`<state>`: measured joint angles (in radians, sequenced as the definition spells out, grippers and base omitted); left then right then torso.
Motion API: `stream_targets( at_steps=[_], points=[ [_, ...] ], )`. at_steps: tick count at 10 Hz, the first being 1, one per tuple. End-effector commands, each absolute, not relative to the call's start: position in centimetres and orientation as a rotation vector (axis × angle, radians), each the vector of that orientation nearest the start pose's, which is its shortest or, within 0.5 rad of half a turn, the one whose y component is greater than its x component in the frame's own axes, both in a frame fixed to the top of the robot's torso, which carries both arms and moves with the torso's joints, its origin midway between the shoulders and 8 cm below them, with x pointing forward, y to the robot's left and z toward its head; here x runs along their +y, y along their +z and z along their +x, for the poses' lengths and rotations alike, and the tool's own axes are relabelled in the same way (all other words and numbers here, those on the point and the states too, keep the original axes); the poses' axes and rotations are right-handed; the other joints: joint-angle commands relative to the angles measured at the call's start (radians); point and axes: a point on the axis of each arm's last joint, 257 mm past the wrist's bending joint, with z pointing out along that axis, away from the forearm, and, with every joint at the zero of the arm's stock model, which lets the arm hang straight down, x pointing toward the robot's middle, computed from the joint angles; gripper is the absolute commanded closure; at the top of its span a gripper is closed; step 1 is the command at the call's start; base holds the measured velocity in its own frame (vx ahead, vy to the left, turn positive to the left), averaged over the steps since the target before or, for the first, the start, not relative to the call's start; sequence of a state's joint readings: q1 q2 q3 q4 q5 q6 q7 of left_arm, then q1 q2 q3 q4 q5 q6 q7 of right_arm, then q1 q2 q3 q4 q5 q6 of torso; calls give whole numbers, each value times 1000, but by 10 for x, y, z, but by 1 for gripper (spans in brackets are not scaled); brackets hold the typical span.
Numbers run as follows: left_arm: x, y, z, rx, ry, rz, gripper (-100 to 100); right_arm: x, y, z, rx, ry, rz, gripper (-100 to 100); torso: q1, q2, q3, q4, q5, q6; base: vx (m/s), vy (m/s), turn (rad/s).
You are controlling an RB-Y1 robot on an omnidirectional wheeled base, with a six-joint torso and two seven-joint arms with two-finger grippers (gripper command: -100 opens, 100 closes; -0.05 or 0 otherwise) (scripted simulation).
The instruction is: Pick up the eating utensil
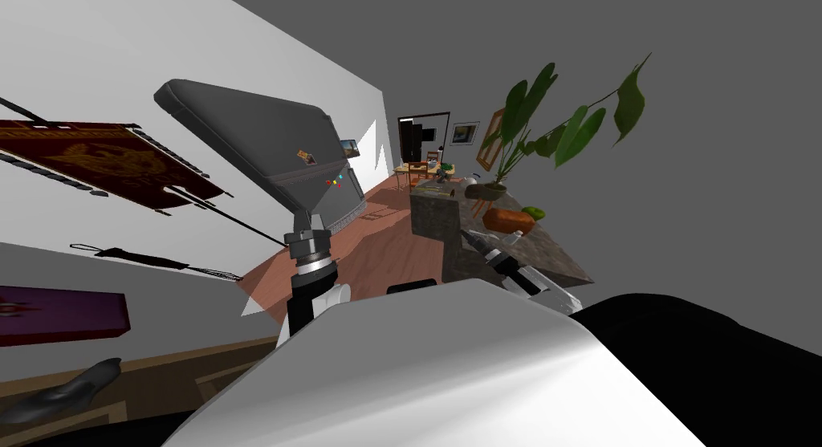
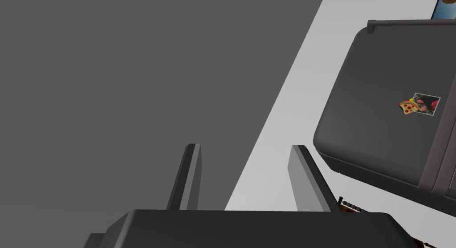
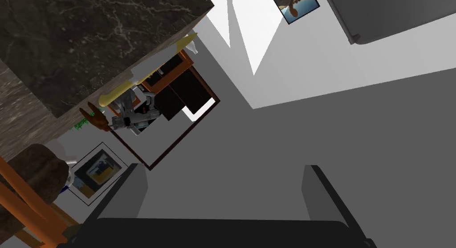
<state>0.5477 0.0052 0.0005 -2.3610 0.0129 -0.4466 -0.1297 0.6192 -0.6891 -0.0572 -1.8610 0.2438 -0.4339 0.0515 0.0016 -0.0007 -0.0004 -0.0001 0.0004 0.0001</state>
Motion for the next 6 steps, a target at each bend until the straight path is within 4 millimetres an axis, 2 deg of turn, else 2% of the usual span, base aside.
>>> stream_targets(
  at_steps=[1, 2, 3, 4, 5, 6],
  points=[
    [283, 35, 333, 651, -1170, -623, 0, -365, -227, 354, 1680, 669, 271, -100, 0, 0, 0, 0, 0, 0, 12, 25, 48],
    [283, 35, 333, 651, -1170, -623, 0, -378, -243, 349, 1735, 617, 239, -100, 0, 0, 0, 0, 0, 0, 14, 30, 96],
    [283, 35, 333, 651, -1170, -623, 0, -380, -242, 349, 1749, 607, 217, -100, 0, 0, 0, 0, 0, 0, 12, 25, 54],
    [283, 35, 333, 651, -1170, -623, 0, -393, -257, 343, 1800, 556, 182, -100, 0, 0, 0, 0, 0, 0, 14, 30, 101],
    [283, 35, 333, 651, -1170, -623, 0, -397, -257, 343, 1816, 544, 159, -100, 0, 0, 0, 0, 0, 0, 13, 21, 44],
    [283, 35, 333, 651, -1170, -623, 0, -412, -271, 335, 1871, 487, 119, -100, 0, 0, 0, 0, 0, 0, 12, 32, 91]
  ],
)
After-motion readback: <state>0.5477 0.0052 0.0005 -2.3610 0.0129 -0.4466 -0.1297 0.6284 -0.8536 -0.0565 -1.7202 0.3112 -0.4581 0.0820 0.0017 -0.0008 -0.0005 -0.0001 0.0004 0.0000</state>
